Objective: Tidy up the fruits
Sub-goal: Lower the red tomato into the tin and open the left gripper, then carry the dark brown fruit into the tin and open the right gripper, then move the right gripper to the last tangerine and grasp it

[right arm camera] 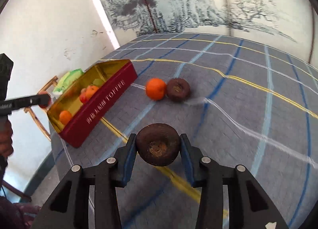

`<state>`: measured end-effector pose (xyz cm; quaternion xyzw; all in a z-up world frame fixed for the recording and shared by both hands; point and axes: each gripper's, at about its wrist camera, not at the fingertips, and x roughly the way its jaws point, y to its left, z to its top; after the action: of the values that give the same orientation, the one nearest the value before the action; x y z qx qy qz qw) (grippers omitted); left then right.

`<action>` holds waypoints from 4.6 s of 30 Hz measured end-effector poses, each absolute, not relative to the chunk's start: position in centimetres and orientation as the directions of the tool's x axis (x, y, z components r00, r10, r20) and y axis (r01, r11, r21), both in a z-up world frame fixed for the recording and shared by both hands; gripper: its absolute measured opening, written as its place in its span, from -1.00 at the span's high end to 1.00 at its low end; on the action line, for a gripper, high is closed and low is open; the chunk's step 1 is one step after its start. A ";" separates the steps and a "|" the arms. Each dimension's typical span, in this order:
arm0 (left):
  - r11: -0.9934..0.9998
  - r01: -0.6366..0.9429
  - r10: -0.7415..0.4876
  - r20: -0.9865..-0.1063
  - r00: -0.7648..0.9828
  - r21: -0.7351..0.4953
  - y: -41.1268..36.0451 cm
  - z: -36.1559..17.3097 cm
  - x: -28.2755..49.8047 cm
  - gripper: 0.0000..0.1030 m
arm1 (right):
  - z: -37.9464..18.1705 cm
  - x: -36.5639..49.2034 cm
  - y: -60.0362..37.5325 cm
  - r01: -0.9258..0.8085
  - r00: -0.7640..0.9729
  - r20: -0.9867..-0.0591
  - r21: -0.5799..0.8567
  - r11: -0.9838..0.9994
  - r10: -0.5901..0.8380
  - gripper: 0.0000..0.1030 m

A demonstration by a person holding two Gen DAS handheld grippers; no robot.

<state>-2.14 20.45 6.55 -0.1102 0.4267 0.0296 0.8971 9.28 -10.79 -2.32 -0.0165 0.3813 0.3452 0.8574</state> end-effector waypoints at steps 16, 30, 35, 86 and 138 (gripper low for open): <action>0.984 -0.170 0.072 -0.773 0.630 -0.047 24.2 3.4 0.8 0.33 | -3.0 8.7 -11.1 -0.557 0.500 -0.674 0.230 0.798 0.544 0.24; 0.985 -0.170 0.075 -0.785 0.615 -0.039 25.1 1.5 2.7 0.33 | -2.2 8.4 -10.5 -0.558 0.513 -0.678 0.204 0.804 0.527 0.24; 0.984 -0.175 0.091 -0.776 0.624 -0.026 25.2 1.4 2.7 0.33 | -1.6 8.2 -10.4 -0.562 0.518 -0.671 0.201 0.802 0.531 0.24; 0.960 -0.280 0.195 -0.659 0.727 -0.025 26.1 4.5 -7.8 -0.18 | 0.2 7.4 14.0 -0.826 0.216 -0.735 0.214 0.522 0.642 0.23; 0.983 -0.182 0.133 -0.703 0.698 0.005 22.0 4.1 -6.2 -0.53 | -0.6 13.9 -1.0 -0.655 0.408 -0.718 0.200 0.729 0.564 0.00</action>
<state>-6.20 21.99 4.05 -0.0324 0.3787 0.0856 0.9210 13.93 -0.97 -0.60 -0.0565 0.4041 0.3640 0.8373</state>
